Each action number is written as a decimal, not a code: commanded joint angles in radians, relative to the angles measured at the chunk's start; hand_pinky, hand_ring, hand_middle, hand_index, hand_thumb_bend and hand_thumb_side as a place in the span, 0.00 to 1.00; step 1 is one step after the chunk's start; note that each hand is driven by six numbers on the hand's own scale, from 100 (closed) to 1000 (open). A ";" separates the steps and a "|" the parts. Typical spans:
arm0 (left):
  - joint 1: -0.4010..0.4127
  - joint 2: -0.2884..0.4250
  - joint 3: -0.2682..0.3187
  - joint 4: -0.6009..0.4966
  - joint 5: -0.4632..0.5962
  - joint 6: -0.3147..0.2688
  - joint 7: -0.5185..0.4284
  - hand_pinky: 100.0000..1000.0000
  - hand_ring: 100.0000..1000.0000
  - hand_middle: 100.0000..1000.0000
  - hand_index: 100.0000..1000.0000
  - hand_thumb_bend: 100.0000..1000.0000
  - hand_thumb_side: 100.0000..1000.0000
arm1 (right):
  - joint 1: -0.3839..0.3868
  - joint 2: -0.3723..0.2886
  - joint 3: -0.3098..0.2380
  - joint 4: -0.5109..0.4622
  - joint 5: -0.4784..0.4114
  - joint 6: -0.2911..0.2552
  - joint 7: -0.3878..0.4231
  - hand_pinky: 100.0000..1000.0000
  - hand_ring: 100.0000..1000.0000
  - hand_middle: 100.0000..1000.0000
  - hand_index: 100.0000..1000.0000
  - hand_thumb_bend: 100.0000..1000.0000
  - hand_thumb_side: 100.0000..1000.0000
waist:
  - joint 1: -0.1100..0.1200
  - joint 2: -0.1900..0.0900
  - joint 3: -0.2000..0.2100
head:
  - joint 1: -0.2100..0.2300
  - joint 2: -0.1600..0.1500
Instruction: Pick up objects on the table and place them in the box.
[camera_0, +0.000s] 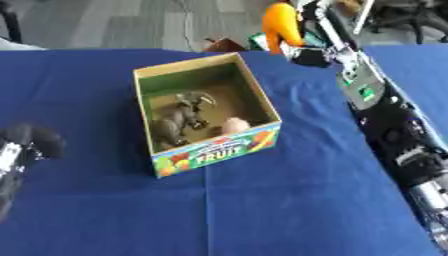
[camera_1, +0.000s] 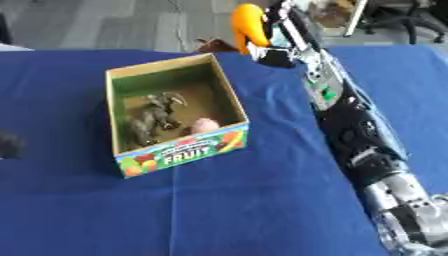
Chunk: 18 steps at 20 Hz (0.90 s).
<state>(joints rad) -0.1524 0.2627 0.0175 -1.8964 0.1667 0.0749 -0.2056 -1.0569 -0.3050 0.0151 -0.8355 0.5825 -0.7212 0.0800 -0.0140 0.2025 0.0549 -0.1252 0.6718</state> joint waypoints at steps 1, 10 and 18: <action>-0.007 0.006 0.003 -0.011 0.004 0.000 -0.001 0.61 0.60 0.53 0.56 0.10 0.61 | -0.023 0.015 0.024 -0.034 -0.029 -0.050 0.099 0.57 0.53 0.21 0.24 0.00 0.00 | 0.004 -0.020 -0.001 | -0.003 -0.010; -0.006 0.004 0.003 -0.010 0.004 0.001 -0.003 0.61 0.60 0.53 0.56 0.10 0.61 | -0.001 0.073 0.057 0.006 0.045 -0.180 0.287 0.71 0.75 0.64 0.66 0.37 0.09 | 0.002 -0.021 0.002 | -0.007 -0.009; -0.004 0.006 0.006 -0.009 0.004 0.000 -0.001 0.61 0.60 0.53 0.56 0.10 0.61 | 0.010 0.048 0.037 -0.034 -0.083 -0.164 0.300 0.76 0.83 0.80 0.79 0.51 0.38 | 0.001 -0.026 -0.010 | -0.003 -0.006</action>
<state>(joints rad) -0.1507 0.2622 0.0160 -1.8961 0.1674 0.0755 -0.2063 -1.0287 -0.2284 0.0614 -0.8395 0.5293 -0.8329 0.3244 -0.0145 0.1951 0.0443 -0.1295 0.6719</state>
